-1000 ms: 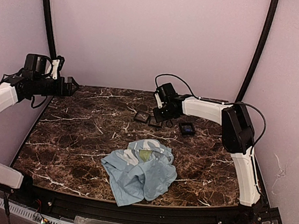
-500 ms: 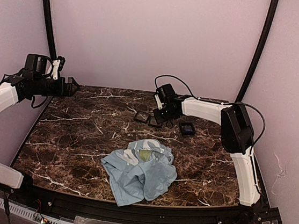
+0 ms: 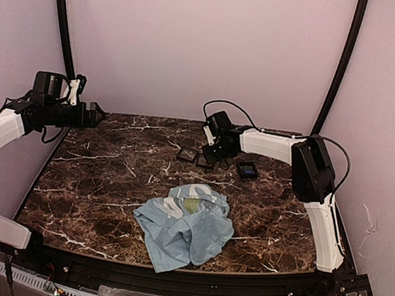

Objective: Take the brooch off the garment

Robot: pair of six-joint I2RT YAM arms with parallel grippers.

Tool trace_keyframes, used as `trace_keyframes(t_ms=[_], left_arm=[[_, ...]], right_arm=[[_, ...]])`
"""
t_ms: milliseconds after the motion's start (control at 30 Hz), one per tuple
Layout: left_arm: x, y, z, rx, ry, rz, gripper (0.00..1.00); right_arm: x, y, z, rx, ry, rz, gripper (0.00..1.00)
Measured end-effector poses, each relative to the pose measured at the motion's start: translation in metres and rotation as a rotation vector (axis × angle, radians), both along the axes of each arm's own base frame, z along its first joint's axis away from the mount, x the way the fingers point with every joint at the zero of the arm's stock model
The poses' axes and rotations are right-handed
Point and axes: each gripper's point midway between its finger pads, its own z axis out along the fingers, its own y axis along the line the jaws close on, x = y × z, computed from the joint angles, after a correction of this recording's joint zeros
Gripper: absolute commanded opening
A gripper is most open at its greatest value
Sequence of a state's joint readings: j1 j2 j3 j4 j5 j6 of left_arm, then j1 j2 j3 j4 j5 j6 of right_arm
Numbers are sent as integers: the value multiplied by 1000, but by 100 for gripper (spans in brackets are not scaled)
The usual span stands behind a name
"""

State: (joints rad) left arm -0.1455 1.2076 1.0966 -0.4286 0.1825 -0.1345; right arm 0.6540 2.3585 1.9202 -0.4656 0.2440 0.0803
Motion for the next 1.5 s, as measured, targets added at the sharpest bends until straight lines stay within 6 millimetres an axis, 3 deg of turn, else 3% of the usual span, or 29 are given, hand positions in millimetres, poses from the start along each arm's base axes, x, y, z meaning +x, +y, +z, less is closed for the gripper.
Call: trace_keyframes(t_ms=[233, 400, 500, 667, 1033, 1167, 1300, 1400, 1500], left_arm=[[0, 0, 0, 0, 0, 0, 97], [0, 0, 0, 0, 0, 0, 97], [0, 0, 0, -1, 0, -1, 98], [0, 0, 0, -1, 0, -2, 98], [4, 17, 0, 11, 1, 113, 99], [1, 30, 8, -10, -44, 202, 99], [5, 41, 4, -12, -64, 267, 99], [14, 56, -11, -5, -50, 319, 99], [17, 83, -39, 5, -14, 394, 99]], right_arm=[[-3, 8, -1, 26, 14, 46, 32], [-8, 15, -2, 50, 27, 86, 54], [-13, 16, -2, 59, 35, 115, 74], [-23, 17, 12, 94, 30, 141, 97], [-38, 10, 86, 210, -66, 141, 99], [-46, -12, 101, 243, -72, 94, 99], [-48, -58, 103, 261, -71, -3, 99], [-52, -98, 102, 266, -73, -88, 99], [-60, -139, 103, 278, -87, -171, 99]])
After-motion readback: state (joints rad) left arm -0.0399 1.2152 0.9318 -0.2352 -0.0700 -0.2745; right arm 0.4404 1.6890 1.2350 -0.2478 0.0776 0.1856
